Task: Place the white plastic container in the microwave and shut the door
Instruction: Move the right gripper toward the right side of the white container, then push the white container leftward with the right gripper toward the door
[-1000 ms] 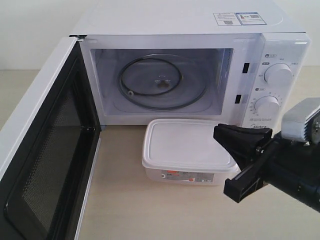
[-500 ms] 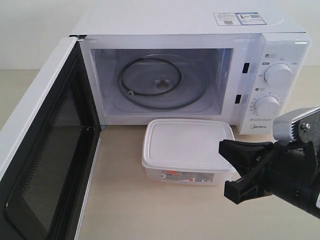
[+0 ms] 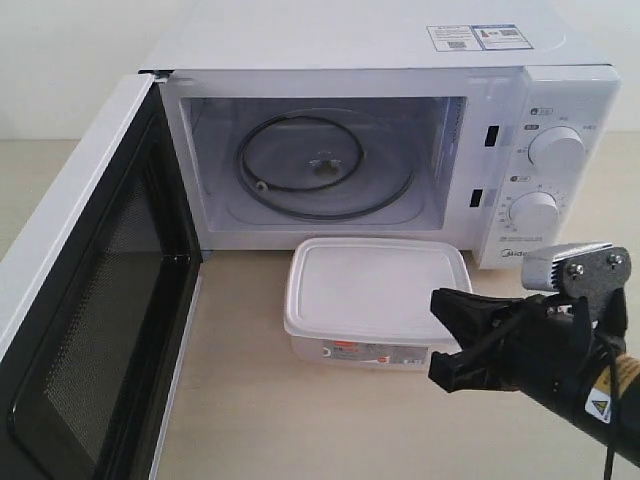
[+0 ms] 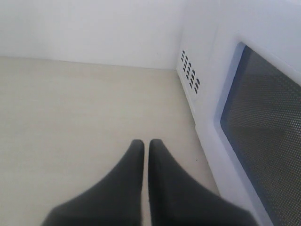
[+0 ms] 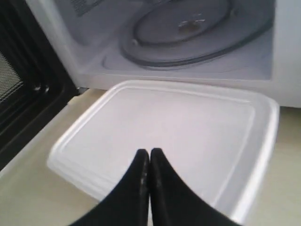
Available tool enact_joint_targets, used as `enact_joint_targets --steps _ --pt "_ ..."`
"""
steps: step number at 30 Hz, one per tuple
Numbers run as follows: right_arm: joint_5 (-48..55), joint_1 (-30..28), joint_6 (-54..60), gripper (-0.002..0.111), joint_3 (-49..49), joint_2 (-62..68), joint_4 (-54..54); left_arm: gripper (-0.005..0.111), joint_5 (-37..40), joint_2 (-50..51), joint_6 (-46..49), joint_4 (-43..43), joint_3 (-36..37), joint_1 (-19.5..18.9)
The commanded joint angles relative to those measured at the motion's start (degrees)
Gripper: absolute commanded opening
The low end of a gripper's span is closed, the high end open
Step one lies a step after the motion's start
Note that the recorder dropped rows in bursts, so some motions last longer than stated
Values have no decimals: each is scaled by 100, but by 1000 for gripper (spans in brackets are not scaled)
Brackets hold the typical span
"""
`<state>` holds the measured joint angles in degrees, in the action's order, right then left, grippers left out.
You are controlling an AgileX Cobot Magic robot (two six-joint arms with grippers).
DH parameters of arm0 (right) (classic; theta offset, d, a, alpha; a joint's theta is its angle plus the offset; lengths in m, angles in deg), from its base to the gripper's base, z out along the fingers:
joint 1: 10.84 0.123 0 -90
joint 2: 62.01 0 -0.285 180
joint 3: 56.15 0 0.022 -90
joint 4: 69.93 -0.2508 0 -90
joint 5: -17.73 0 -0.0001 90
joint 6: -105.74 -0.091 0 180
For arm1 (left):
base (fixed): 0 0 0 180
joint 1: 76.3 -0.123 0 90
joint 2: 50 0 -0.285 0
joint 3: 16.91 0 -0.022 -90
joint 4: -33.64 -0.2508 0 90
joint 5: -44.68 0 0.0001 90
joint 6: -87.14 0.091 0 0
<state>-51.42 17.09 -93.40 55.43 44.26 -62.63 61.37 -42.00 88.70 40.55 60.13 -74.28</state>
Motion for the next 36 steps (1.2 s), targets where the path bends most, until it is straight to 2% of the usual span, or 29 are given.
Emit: enact_joint_targets --steps 1,3,5,8,12,14,15,17,25,28,32,36 --pt "-81 -2 -97 0 -296 1 -1218 4 15 -21 -50 -29 17 -18" --pt "170 -2 -128 0 -341 1 -1749 4 15 -21 -50 -29 17 -18" --pt "789 -2 96 0 -162 1 -1721 4 15 -21 -50 -29 17 -18" --pt "1017 -2 121 0 161 1 -1615 4 15 -21 -50 -29 17 -18" --pt "1817 -2 467 0 483 1 -2046 4 15 -21 -50 -29 17 -18" --pt "2168 -2 409 0 695 1 -1584 4 15 -21 -50 -29 17 -18" --pt "2654 -2 267 0 870 1 -1093 4 15 -21 -50 -29 17 -18" --pt "2951 9 -373 0 1050 1 -89 4 15 -21 -50 -29 17 -18" --pt "2411 9 -2043 0 1075 1 2744 4 15 -21 -50 -29 17 -18" --pt "2132 9 -2474 0 1075 1 3496 4 15 -21 -50 -29 17 -18" --pt "2567 9 -2518 0 1075 -22 2837 4 15 -21 -50 -29 17 -18" --pt "3228 9 -1435 0 1075 -22 1796 4 15 -21 -50 -29 17 -18"
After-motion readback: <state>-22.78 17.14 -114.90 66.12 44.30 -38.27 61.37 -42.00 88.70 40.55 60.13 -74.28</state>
